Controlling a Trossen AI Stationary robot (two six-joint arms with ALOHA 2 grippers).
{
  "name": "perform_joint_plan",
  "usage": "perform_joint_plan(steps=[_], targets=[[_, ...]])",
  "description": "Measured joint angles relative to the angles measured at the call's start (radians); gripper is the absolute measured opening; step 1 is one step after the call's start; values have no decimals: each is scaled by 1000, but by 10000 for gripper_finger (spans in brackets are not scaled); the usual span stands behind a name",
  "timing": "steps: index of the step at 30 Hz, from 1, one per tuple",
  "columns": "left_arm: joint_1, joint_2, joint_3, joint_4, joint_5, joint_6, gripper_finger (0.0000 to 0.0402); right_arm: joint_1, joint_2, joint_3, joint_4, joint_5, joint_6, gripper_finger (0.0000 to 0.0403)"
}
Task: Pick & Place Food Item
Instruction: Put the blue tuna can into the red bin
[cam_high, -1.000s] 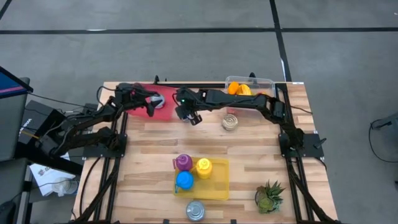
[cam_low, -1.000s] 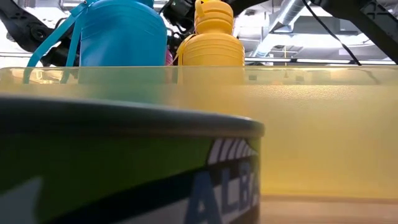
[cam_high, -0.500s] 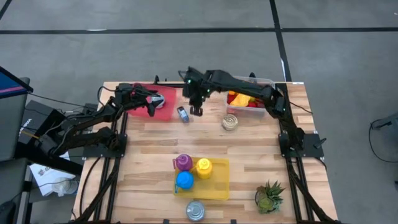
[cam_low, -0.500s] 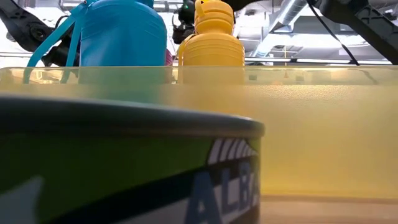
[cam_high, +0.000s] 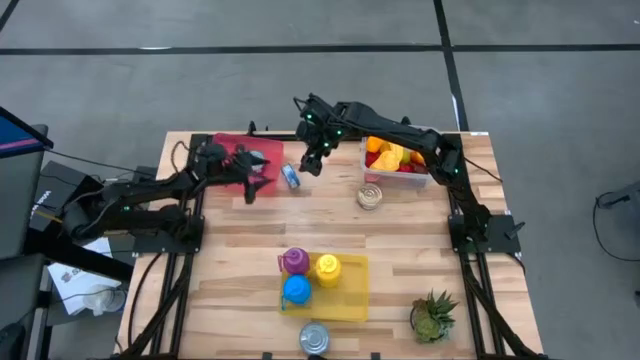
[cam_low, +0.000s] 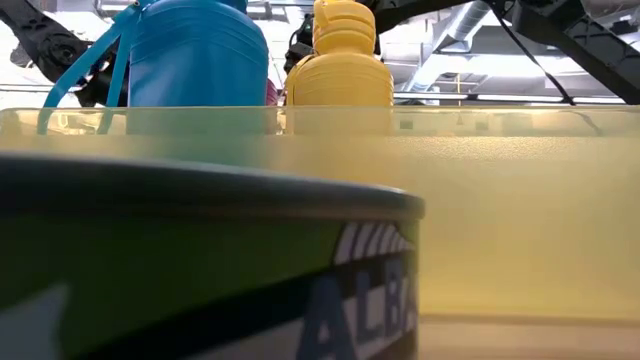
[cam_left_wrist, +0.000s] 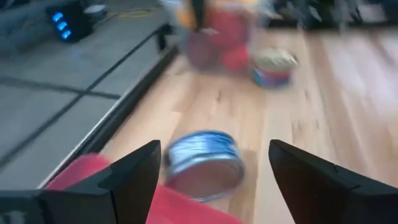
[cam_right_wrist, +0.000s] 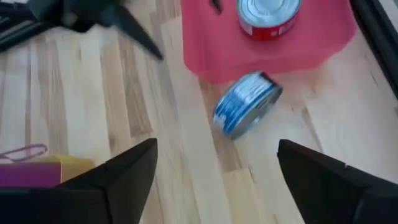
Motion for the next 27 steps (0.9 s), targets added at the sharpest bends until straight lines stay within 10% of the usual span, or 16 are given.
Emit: perform_joint_plan(steps=[9,27], targets=[[-176,77,0,32,-400,210,289,12,-1,-20,11,43,-31,328],[-180,60,0,-43,-449,170,289,-35,130,-9,194,-138,207,327]])
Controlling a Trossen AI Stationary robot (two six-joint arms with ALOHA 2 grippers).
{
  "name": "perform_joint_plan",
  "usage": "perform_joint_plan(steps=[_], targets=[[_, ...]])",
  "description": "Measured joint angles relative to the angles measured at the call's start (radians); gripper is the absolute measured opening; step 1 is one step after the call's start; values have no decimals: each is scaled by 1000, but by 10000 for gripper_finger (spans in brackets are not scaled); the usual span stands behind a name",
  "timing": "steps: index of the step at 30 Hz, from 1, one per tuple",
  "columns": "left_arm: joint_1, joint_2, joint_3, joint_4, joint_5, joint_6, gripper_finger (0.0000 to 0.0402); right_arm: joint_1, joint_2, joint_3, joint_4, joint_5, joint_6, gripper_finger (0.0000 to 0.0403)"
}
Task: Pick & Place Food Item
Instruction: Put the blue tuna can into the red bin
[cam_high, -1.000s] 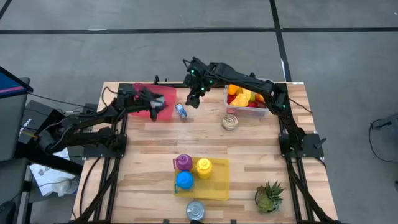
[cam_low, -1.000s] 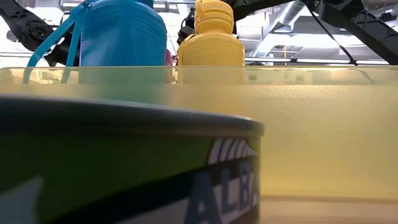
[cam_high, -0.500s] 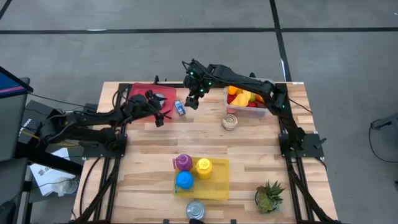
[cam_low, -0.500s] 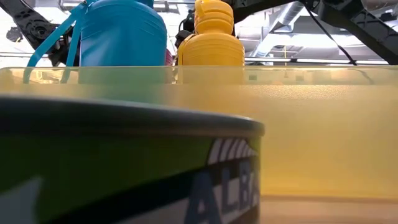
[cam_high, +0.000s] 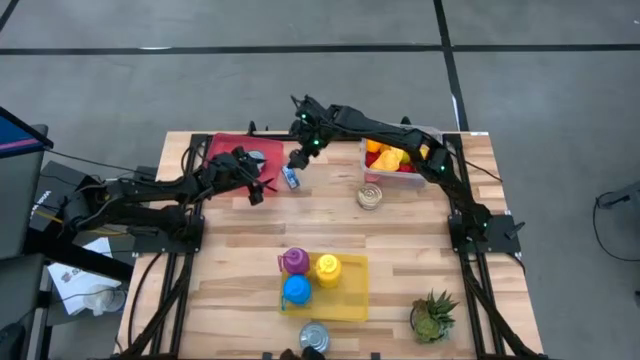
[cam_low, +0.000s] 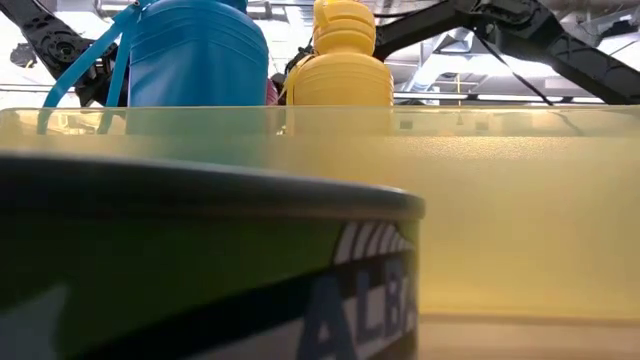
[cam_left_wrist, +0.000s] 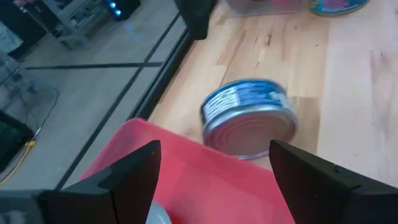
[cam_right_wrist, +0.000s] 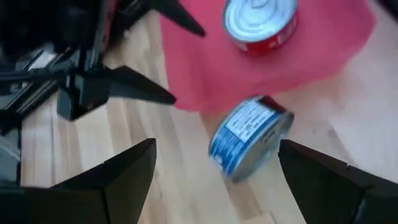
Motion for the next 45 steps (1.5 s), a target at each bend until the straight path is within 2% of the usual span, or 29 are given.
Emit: perform_joint_plan(steps=[9,13,15,19,23,28,33,38,41,45], targets=[[-2,0,0,-16,-48,-46,289,10,36,3,10,-39,70,327],[-7,0,0,-20,33,-34,289,20,34,3,-5,9,33,327],[-23,3,0,-16,75,3,289,21,19,2,-34,9,12,327],[-67,53,0,48,82,138,289,41,-58,4,-44,62,-84,327],[-82,127,0,166,27,265,289,90,-122,3,-34,167,-202,327],[-50,219,40,167,7,333,289,161,-223,4,51,183,-314,327],[-42,297,87,176,-5,406,289,240,-276,4,341,81,-378,327],[-44,295,110,142,-16,452,289,307,-274,-1,696,-2,-449,327],[-45,267,139,25,-39,456,289,317,-260,-64,998,-34,-438,327],[-58,229,151,-75,-48,442,289,286,-262,-254,1610,-48,-284,327]])
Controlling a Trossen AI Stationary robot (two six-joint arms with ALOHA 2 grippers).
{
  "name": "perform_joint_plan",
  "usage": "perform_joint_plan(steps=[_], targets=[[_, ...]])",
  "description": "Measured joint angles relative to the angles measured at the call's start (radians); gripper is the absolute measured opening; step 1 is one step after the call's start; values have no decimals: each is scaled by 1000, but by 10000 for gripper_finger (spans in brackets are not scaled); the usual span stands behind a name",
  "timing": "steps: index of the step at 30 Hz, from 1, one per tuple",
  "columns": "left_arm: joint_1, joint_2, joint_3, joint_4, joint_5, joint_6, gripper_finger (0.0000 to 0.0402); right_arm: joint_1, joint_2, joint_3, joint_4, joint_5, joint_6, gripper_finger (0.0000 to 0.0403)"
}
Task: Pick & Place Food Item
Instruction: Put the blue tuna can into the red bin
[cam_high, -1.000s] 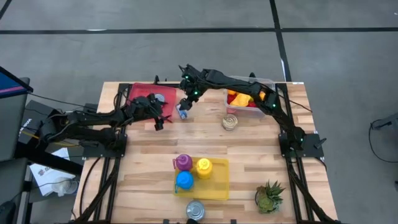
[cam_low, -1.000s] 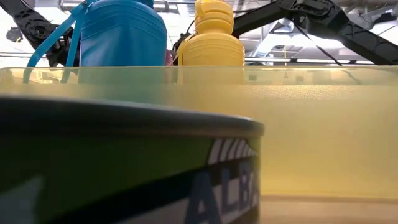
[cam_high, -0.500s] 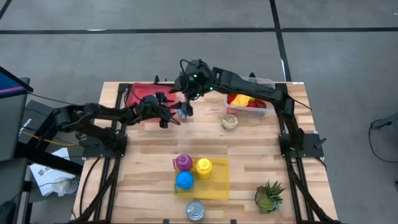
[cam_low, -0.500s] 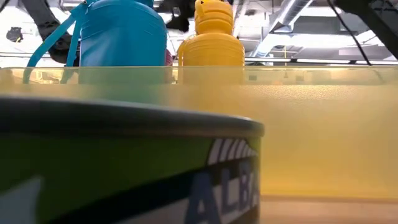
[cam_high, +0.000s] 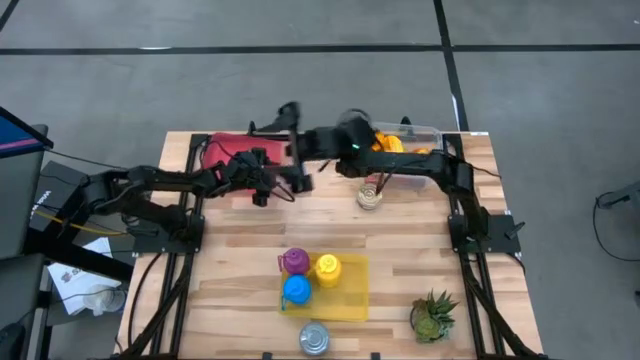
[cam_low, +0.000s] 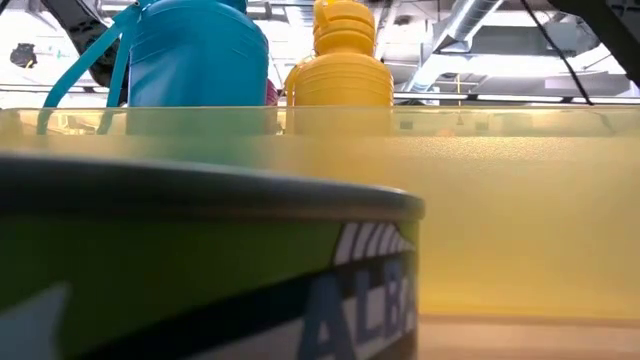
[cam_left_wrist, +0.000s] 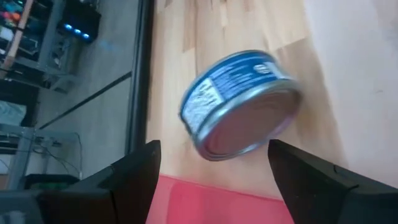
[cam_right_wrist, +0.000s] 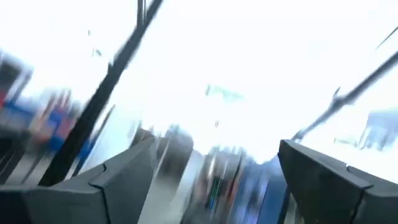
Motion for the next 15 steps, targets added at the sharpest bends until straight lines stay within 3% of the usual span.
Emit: perform_joint_plan(steps=[3,6,10,15], targets=[[-23,-24,-3,-19,-1,-10,289,-40,0,-184,441,33,139,327],[-31,-33,-3,-18,-1,-9,289,-90,-20,-356,664,52,271,327],[-28,-29,-3,-23,-1,13,289,-160,-138,-551,584,22,354,327],[-24,-15,9,-11,-20,41,289,-193,-318,-776,357,-34,286,327]])
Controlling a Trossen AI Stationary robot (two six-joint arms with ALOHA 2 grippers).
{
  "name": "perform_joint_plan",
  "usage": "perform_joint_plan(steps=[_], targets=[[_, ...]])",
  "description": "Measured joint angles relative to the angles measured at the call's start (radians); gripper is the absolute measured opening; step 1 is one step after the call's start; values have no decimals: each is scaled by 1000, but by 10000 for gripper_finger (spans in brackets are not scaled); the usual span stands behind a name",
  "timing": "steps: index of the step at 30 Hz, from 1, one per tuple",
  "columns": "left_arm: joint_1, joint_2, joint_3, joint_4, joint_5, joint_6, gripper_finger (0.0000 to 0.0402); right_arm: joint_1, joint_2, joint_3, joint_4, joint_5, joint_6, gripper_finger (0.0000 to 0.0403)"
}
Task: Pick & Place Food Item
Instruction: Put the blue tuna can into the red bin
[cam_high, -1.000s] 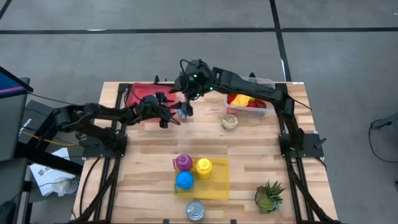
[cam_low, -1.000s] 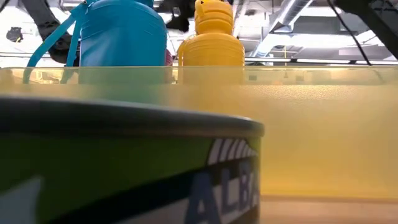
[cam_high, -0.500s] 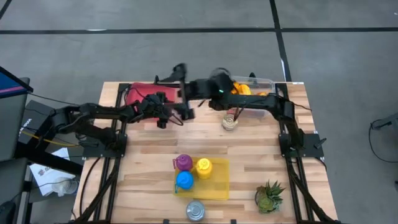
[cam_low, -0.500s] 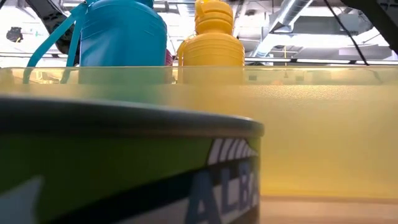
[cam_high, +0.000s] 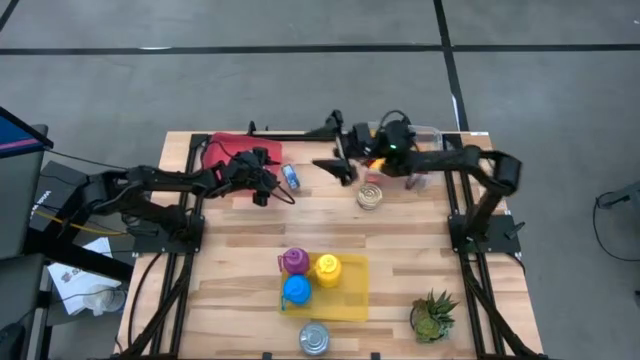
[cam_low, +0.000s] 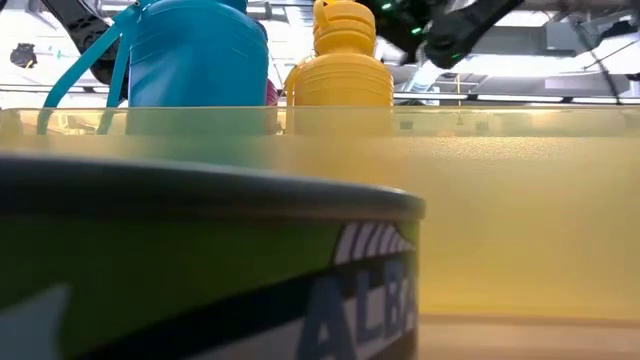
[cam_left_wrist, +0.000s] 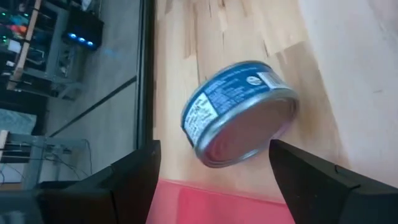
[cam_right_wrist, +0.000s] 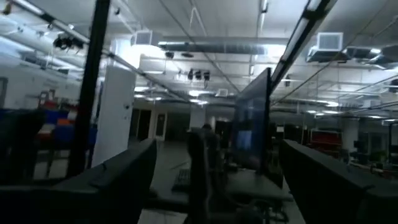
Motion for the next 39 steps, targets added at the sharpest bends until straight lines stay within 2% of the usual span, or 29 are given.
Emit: perform_joint_plan(steps=[5,14,19,24,31,39], targets=[[6,63,94,-31,-3,6,289,4,-172,-199,-70,-20,-59,327],[-1,241,339,-407,-14,125,285,7,-404,-472,-149,-38,-72,327],[2,266,396,-483,-27,204,270,11,-491,-586,-142,-65,-83,327],[2,290,473,-508,-52,211,268,10,-517,-649,-145,-77,-87,327],[-4,374,575,-660,-44,219,268,10,-515,-671,-182,-113,-95,327],[4,479,648,-669,-49,272,268,12,-516,-671,-221,-128,-97,327]])
